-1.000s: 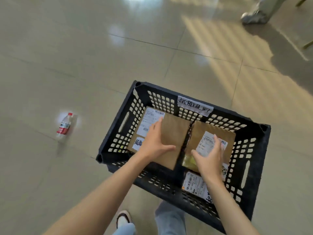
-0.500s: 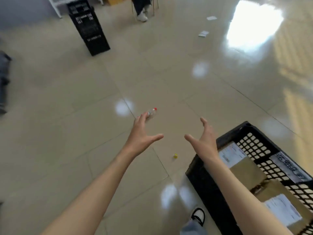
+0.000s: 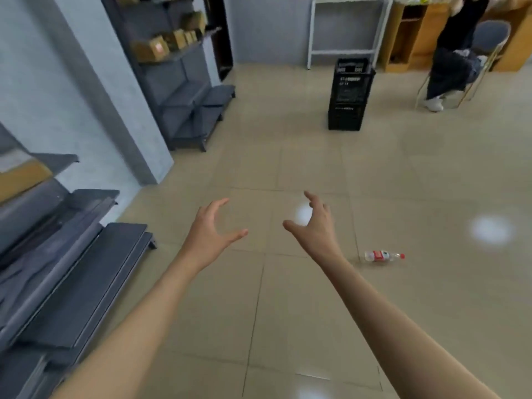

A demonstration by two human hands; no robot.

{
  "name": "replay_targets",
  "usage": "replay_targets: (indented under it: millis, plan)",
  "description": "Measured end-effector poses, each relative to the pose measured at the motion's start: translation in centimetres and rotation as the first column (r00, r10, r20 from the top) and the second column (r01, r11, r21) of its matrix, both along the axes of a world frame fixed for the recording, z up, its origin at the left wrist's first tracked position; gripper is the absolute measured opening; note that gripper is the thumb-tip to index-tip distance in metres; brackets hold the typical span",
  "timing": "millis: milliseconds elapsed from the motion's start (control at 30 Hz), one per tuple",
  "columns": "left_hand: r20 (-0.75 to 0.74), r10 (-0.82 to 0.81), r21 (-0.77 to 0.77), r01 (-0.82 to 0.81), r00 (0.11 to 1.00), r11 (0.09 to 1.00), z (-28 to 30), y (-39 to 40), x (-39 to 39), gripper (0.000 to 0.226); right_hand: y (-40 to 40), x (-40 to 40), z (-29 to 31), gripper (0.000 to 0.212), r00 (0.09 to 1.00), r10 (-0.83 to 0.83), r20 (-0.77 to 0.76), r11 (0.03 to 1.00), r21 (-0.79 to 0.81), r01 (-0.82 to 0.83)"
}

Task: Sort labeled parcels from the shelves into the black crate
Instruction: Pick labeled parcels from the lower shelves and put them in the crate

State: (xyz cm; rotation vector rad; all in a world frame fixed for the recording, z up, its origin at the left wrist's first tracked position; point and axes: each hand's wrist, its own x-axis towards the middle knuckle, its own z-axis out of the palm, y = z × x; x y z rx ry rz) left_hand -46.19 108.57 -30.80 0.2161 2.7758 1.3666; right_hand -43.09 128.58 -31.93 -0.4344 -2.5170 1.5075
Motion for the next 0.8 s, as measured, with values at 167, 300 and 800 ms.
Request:
replay_targets:
  millis: [167,300,800]
  plan:
    - [0.011,0.224,0.082,-0.225,0.974,0.971,1.5,-10.0,-0.9,0.07,-9.8,-4.9,1.6,0.071,0.973,0.232,-0.013,0.97,0.078,-0.231]
    - [0.011,0.393,0.13,-0.391,0.919,0.911,1.9,-17.4,-1.3,0.064,-17.2,-9.4,1.9,0.072,0.917,0.4,-0.004,0.914,0.076,-0.398]
    - [-0.013,0.901,0.092,-0.897,0.434,0.433,2.8,-41.6,-7.6,0.072,-46.1,-28.3,1.3,0.069,0.483,0.875,-0.04,0.479,-0.074,-0.874]
